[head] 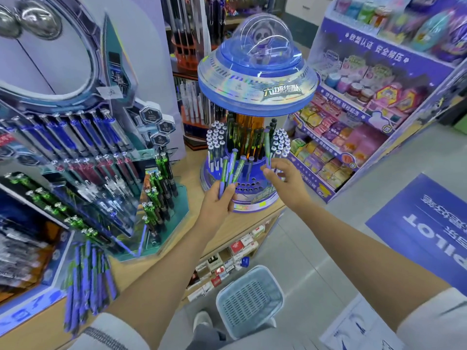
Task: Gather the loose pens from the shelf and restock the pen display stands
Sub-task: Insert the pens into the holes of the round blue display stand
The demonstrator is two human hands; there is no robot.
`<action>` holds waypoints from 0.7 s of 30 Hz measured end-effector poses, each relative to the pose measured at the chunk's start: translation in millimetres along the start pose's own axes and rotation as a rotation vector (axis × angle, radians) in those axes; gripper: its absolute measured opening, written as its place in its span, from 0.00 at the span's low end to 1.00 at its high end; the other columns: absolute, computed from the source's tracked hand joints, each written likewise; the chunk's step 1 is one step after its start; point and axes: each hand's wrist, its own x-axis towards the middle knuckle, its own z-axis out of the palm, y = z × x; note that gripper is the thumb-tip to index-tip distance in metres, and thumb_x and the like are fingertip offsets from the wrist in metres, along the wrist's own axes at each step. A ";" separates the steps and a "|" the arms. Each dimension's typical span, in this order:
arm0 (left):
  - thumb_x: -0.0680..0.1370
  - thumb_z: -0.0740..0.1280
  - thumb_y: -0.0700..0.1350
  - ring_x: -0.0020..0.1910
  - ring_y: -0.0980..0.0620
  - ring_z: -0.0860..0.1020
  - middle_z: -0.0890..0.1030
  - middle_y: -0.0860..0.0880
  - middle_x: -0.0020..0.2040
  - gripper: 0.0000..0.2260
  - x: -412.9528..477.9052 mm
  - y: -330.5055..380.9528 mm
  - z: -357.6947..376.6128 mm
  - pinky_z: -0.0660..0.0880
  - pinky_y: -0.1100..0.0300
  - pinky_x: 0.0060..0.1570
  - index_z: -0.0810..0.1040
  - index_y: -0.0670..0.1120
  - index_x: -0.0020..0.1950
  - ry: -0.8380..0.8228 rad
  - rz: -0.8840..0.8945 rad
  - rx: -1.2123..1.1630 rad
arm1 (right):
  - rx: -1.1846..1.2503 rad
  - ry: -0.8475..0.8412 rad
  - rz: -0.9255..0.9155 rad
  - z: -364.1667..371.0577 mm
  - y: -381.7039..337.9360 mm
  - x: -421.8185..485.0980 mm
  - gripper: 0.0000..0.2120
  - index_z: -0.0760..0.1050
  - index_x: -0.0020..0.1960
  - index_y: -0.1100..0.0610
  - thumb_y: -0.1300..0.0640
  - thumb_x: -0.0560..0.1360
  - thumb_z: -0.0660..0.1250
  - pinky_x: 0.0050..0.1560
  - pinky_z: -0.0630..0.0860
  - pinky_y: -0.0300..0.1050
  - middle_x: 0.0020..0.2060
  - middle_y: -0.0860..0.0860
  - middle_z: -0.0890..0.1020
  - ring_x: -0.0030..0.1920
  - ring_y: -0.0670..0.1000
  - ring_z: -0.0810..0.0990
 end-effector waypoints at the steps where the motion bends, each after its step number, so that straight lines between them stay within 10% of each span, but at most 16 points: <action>1: 0.82 0.60 0.44 0.27 0.57 0.68 0.74 0.50 0.33 0.13 1.5 -0.6 0.5 0.66 0.68 0.26 0.72 0.32 0.51 0.002 -0.007 0.005 | 0.022 0.002 0.013 1.5 2.8 0.8 0.12 0.79 0.52 0.63 0.54 0.79 0.66 0.56 0.71 0.45 0.53 0.53 0.75 0.55 0.52 0.75; 6: 0.82 0.60 0.45 0.27 0.57 0.68 0.75 0.47 0.37 0.15 9.0 -4.3 0.9 0.65 0.67 0.26 0.72 0.31 0.57 -0.017 -0.051 0.001 | 0.176 -0.027 0.093 2.0 7.9 4.9 0.08 0.78 0.40 0.60 0.61 0.77 0.68 0.48 0.73 0.43 0.36 0.52 0.77 0.44 0.46 0.80; 10: 0.82 0.60 0.45 0.29 0.55 0.69 0.77 0.49 0.37 0.15 14.2 -7.9 0.5 0.66 0.67 0.27 0.71 0.32 0.58 -0.042 -0.068 0.002 | 0.213 -0.017 0.178 -0.3 15.2 12.5 0.07 0.78 0.41 0.65 0.63 0.75 0.71 0.48 0.76 0.45 0.42 0.54 0.82 0.45 0.43 0.82; 14: 0.82 0.60 0.45 0.29 0.56 0.69 0.78 0.54 0.33 0.15 20.3 -10.0 2.2 0.66 0.67 0.27 0.72 0.32 0.57 -0.053 -0.079 0.008 | 0.069 -0.080 0.230 2.2 28.4 16.9 0.11 0.77 0.35 0.56 0.57 0.75 0.71 0.35 0.67 0.46 0.29 0.52 0.73 0.31 0.51 0.69; 18: 0.82 0.60 0.45 0.30 0.54 0.69 0.77 0.53 0.33 0.15 25.1 -10.5 2.4 0.65 0.67 0.27 0.72 0.33 0.57 -0.054 -0.087 0.016 | -0.092 -0.199 0.285 7.0 49.7 23.4 0.16 0.79 0.38 0.50 0.36 0.68 0.70 0.46 0.77 0.61 0.33 0.52 0.75 0.36 0.54 0.75; 21: 0.82 0.60 0.46 0.31 0.53 0.70 0.76 0.48 0.36 0.14 28.1 -11.2 3.5 0.66 0.67 0.28 0.73 0.34 0.57 -0.051 -0.082 0.023 | -0.138 -0.241 0.288 6.2 59.3 24.7 0.11 0.79 0.36 0.45 0.39 0.70 0.70 0.51 0.78 0.63 0.32 0.45 0.78 0.39 0.53 0.81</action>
